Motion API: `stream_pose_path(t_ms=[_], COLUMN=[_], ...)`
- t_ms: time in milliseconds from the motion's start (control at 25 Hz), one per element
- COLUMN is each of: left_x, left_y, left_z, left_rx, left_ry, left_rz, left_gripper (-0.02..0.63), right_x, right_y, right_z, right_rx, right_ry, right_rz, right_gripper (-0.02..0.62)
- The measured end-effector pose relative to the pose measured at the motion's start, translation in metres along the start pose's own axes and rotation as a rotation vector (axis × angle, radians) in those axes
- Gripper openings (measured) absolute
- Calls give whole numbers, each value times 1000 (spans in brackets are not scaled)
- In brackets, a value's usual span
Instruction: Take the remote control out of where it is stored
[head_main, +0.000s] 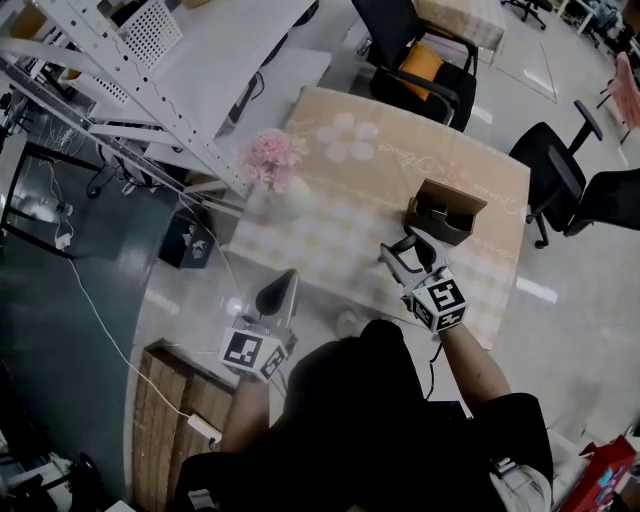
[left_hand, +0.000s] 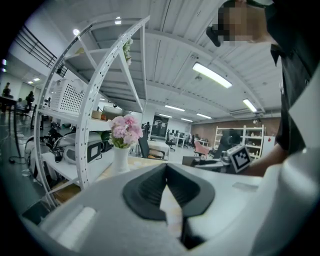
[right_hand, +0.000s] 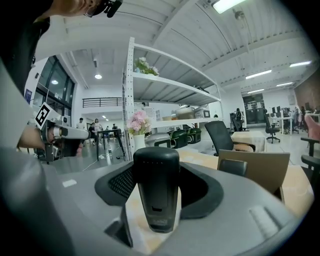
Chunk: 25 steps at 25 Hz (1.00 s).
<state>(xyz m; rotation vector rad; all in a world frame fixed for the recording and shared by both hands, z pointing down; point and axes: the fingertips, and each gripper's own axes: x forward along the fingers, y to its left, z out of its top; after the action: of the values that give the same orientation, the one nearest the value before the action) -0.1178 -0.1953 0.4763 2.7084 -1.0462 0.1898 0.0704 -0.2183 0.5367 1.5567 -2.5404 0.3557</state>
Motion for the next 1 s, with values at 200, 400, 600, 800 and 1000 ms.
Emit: stream_pose_path(t_ms=[200,400,600,800,1000], left_x=[8,17,20,20,18], left_y=[-14,-39,-67,-91,-109], left_z=[-3,0,-5,-12,-15], left_rx=[1,-8,-20,-26,-20], left_ry=[15,11,15,24,32], left_rz=[0,25,46,64,69], left_gripper=[2,2,2,2,2], right_x=[-6,-20,-36,-55,-74], right_y=[-4,-14,-16,-15,-19], right_z=[-10,-20,-25,-33,-43], right_rx=[-21,-43,-67,-108,-121], right_ry=[26,52,73,93,109], right_rz=[37,101,172,221,248], right_gripper=[249,249,249,248,247])
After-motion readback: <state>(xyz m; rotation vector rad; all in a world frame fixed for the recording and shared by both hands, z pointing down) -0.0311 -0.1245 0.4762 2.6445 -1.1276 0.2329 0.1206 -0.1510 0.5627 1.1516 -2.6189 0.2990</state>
